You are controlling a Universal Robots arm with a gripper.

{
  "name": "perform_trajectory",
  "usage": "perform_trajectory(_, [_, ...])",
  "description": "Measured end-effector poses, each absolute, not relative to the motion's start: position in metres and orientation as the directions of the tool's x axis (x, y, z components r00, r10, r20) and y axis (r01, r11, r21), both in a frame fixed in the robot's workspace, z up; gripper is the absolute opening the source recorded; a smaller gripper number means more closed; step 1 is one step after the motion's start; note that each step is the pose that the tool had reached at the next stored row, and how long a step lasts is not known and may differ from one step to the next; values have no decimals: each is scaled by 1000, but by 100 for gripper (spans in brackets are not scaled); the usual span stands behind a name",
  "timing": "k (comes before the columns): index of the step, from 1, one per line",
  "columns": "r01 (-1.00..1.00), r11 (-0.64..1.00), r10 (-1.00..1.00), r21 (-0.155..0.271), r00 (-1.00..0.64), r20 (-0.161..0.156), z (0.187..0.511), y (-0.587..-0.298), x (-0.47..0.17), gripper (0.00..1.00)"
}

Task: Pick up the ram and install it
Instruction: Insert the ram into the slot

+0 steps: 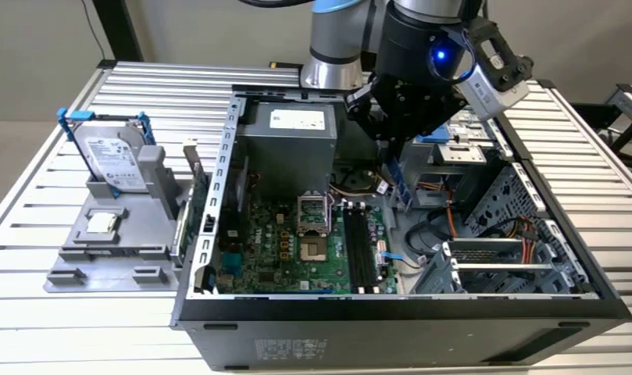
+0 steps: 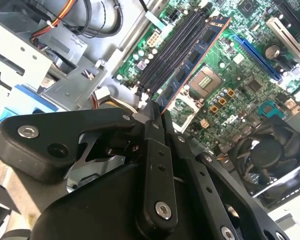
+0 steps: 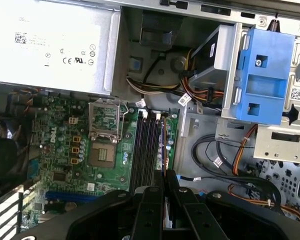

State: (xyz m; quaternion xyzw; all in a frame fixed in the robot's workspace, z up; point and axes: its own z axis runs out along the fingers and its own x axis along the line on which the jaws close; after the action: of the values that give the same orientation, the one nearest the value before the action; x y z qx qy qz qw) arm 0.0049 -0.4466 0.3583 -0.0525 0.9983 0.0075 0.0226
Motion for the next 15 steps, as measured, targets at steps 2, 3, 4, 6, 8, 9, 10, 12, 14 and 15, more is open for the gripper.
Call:
perform_trajectory(2, [-105, 994, -104, 15, -993, -46, 358, -447, 5, 0])
perform_trajectory(3, [-105, 994, -104, 16, -993, -46, 358, -447, 5, 0])
perform_trajectory(4, [-105, 994, -104, 17, -993, -46, 358, -447, 5, 0])
perform_trajectory(6, [-105, 994, -104, 17, -993, -46, 358, -447, 5, 0])
perform_trajectory(8, [-105, 994, -104, 17, -993, -46, 358, -447, 5, 0])
perform_trajectory(9, [-105, 994, -104, 17, -993, -46, 358, -447, 5, 0])
perform_trajectory(10, [-105, 994, -104, 17, -993, -46, 358, -447, 5, 0])
perform_trajectory(12, [-105, 994, -104, 17, -993, -46, 358, -447, 5, 0])
perform_trajectory(14, [-105, 994, -104, 17, -993, -46, 357, -446, 5, 0])
perform_trajectory(15, [-105, 994, -104, 17, -993, -46, 356, -446, 5, 0])
